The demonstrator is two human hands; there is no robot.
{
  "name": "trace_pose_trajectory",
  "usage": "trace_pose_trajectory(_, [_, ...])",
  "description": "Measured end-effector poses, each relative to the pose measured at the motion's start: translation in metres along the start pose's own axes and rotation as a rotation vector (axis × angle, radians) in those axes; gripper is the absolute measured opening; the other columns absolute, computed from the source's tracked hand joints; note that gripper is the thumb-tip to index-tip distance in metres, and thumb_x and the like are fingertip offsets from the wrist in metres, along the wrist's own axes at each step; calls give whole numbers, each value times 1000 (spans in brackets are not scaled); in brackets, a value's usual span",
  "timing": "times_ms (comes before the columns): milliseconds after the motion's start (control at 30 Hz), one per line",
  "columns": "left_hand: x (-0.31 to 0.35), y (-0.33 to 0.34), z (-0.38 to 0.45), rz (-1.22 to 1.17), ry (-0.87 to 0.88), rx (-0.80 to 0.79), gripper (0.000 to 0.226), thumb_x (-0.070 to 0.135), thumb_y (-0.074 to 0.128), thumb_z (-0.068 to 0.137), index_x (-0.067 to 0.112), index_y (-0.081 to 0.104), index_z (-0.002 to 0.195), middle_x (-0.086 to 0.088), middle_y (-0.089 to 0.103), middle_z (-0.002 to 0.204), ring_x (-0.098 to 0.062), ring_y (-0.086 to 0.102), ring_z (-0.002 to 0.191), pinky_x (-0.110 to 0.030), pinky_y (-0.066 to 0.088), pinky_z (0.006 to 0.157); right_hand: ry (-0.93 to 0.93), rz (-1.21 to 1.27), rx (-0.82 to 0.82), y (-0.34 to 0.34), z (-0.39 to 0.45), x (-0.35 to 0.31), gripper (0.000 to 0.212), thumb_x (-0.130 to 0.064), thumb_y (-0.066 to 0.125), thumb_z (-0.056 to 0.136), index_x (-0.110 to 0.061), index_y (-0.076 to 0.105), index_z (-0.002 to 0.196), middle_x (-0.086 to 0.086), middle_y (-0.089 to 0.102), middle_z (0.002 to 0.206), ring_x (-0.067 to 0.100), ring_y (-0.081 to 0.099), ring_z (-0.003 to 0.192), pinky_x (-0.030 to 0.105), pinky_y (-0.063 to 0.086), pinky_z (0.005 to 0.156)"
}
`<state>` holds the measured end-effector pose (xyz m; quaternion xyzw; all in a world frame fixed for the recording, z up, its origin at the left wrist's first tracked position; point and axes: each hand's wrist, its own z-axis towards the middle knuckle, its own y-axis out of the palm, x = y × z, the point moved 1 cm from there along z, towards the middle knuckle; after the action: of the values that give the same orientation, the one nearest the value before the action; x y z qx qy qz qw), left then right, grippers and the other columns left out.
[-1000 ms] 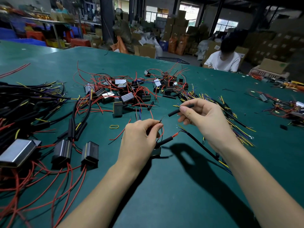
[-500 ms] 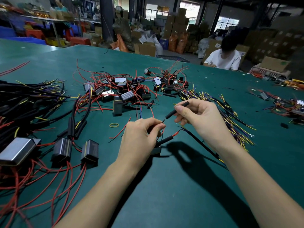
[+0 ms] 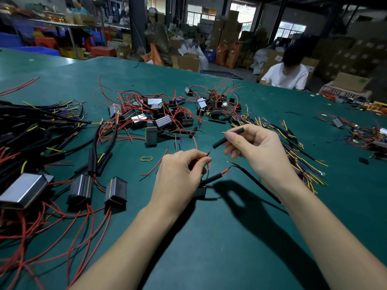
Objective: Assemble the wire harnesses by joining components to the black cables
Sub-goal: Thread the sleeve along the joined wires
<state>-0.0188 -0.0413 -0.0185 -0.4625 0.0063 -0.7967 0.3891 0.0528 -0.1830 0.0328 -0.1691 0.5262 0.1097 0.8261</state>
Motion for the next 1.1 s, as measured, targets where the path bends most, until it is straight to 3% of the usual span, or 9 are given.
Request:
trace_pose_trajectory(200, [1,0,1,8,10,-20,6,19,70,85,15,75,84,-1,70,68,-19,64,67,-37,50,70,-8,-95,-61,2,0,-2,8,-1,61,89,-5,65,83,-1,66,62,9,61,56,18,49,56])
trace_pose_trajectory(333, [6,-2,1,-82,-41,-16,14,18,75,80,17,69,93,2,68,61,-4,57,54,-11,39,56,45,-122,-137,5,-1,0,13,-1,60,90,-9,65,80,-1,66,65,11,61,57,18,47,53])
trace_pose_trajectory(467, [7,-8,2,-126,-71,-117,33,16,79,75,20,59,100,5,69,62,-2,55,56,-4,36,57,51,-230,-208,4,-1,1,13,-6,63,89,-12,67,79,-1,66,65,9,60,56,16,43,53])
trace_pose_trajectory(600, [1,-19,6,-39,5,-285,36,22,82,72,22,61,101,9,70,70,-3,59,67,-11,38,66,33,-418,-304,12,-4,3,14,-12,70,84,-21,70,73,4,69,68,-1,51,54,17,42,58])
trace_pose_trajectory(667, [-1,-23,7,-39,12,-315,32,24,81,74,21,62,99,8,70,73,-5,61,72,-14,38,69,10,-488,-328,17,-8,4,9,-14,72,82,-18,73,74,-2,67,64,-5,48,47,8,34,53])
trace_pose_trajectory(833, [-4,-22,7,-42,15,-321,26,19,78,76,21,63,97,9,71,72,-3,57,68,-11,35,67,7,-491,-333,16,-9,4,6,-16,74,80,-17,74,74,-6,65,62,-6,48,44,5,34,49])
trace_pose_trajectory(900, [-4,-21,8,-51,10,-314,23,17,77,78,21,62,95,11,70,69,-2,55,65,-10,34,66,37,-439,-318,11,-6,3,8,-18,76,78,-23,71,74,-4,69,69,-5,52,51,8,38,56])
trace_pose_trajectory(1000, [-3,-22,7,-48,16,-324,19,18,75,80,24,60,91,16,69,67,-1,55,65,-12,33,68,47,-282,-255,1,-3,2,9,-15,74,80,-22,70,78,-1,73,75,5,64,68,24,50,71])
trace_pose_trajectory(1100, [-3,-21,7,-21,24,-353,17,20,73,82,28,59,89,17,68,68,-3,56,67,-17,34,71,-20,-294,-236,-2,-4,1,10,-13,70,84,-21,70,77,-3,72,72,7,64,69,25,51,72])
